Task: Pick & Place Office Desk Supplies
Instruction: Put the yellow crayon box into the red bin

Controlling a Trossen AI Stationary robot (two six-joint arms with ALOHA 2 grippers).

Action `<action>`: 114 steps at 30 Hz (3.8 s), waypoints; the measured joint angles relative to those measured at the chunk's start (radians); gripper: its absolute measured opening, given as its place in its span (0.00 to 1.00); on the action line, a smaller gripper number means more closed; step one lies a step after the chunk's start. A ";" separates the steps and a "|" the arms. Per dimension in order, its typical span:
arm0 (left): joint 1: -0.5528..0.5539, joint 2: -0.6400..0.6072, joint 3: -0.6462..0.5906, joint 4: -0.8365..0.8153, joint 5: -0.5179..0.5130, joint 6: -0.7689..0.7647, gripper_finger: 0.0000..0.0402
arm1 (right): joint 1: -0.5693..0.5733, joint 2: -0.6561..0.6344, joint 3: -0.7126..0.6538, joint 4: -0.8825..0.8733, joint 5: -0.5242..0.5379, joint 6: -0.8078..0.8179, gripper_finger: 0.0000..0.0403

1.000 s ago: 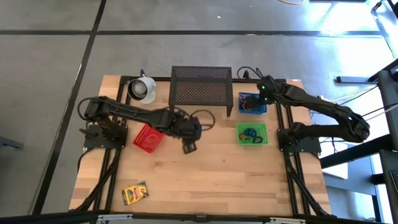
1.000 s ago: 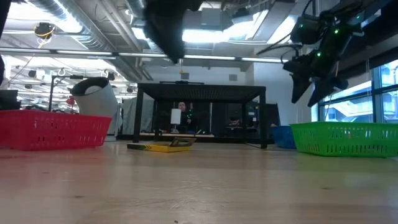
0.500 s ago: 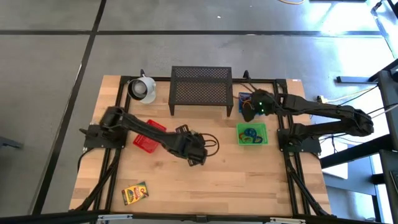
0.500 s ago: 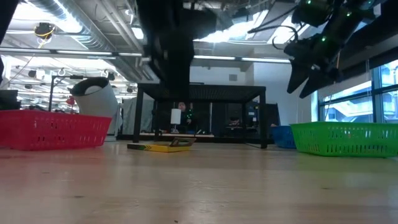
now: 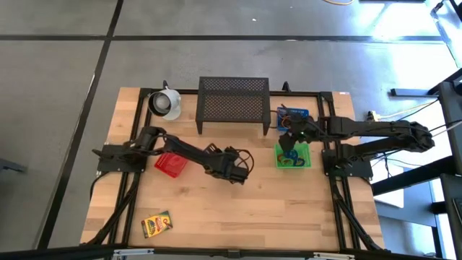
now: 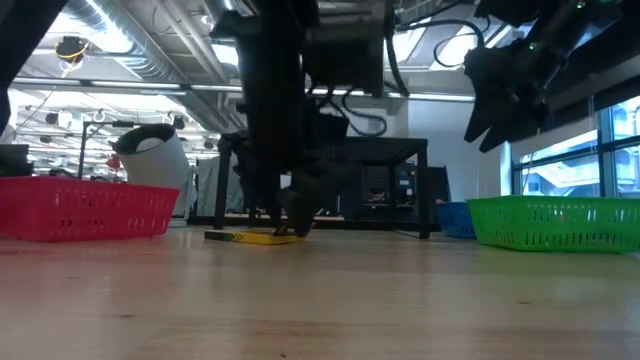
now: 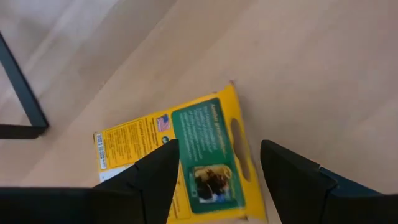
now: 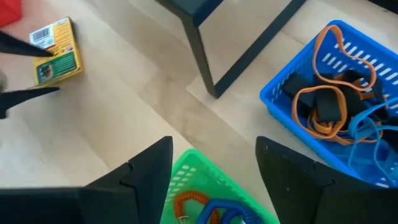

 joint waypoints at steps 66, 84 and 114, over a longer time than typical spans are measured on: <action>-0.086 -0.743 -0.316 -0.469 0.214 -0.305 0.00 | 0.094 0.000 0.000 0.069 0.028 0.127 0.34; -0.086 -0.802 -0.590 -0.277 0.183 -0.428 0.01 | 0.094 0.000 0.000 0.077 0.053 0.130 0.34; -0.215 -0.801 -0.366 -0.273 0.339 -0.375 0.41 | 0.094 0.000 0.000 0.077 0.051 0.124 0.34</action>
